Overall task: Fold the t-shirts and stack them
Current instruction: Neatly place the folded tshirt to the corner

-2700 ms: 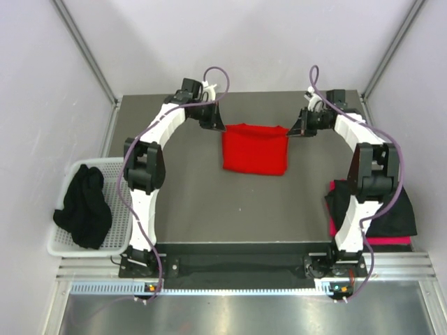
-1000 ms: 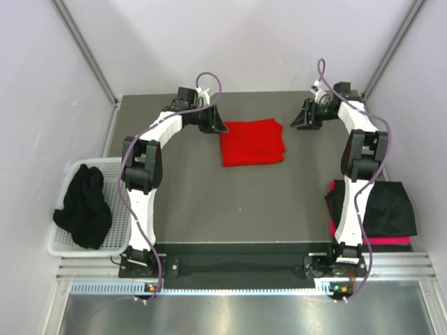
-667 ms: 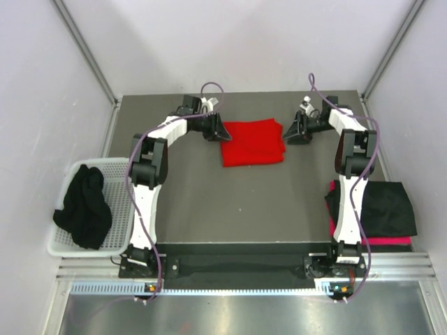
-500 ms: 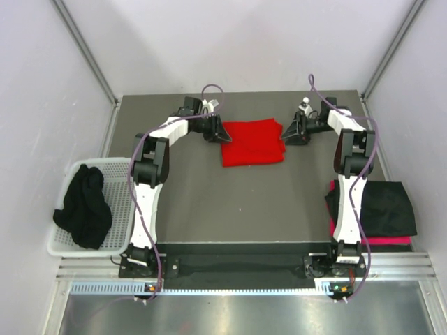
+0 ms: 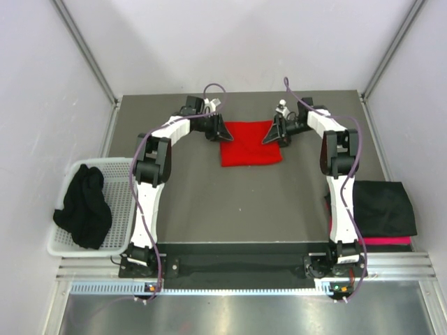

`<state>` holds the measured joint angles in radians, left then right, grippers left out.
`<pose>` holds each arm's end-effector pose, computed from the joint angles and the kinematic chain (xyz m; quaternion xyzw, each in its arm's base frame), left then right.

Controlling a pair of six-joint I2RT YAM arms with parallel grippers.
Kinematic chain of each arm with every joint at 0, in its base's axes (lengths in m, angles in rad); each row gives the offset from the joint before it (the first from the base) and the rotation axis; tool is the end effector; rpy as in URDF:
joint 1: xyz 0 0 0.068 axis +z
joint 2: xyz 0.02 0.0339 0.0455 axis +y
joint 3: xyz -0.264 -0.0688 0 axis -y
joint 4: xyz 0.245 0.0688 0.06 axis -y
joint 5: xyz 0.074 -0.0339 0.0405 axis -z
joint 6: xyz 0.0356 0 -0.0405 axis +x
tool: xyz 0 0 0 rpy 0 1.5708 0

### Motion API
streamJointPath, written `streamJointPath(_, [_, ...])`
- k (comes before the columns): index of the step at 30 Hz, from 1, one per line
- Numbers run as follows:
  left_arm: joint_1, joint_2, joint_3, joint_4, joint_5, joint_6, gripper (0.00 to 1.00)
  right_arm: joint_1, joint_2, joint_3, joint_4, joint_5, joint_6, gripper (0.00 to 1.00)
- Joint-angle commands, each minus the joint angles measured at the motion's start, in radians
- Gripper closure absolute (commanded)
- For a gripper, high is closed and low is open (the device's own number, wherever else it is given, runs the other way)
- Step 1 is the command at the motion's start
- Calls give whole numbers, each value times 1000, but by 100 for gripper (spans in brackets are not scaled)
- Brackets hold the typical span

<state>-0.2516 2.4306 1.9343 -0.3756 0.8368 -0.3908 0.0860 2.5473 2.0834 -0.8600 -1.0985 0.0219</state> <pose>0.5038 -0.1568 0.1470 0.0791 0.8661 -0.4610 0.1763 0.5021 0.0751 0.1179 -0.0914 0.8439 0.5230 0.0769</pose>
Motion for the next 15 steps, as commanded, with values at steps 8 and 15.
streamJointPath(8, [-9,-54,35,-34,-30,61,68,29,13,9,13,158,-88,86])
streamJointPath(15, [0,-264,-7,-134,-168,200,67,37,-226,-81,-51,265,-215,100])
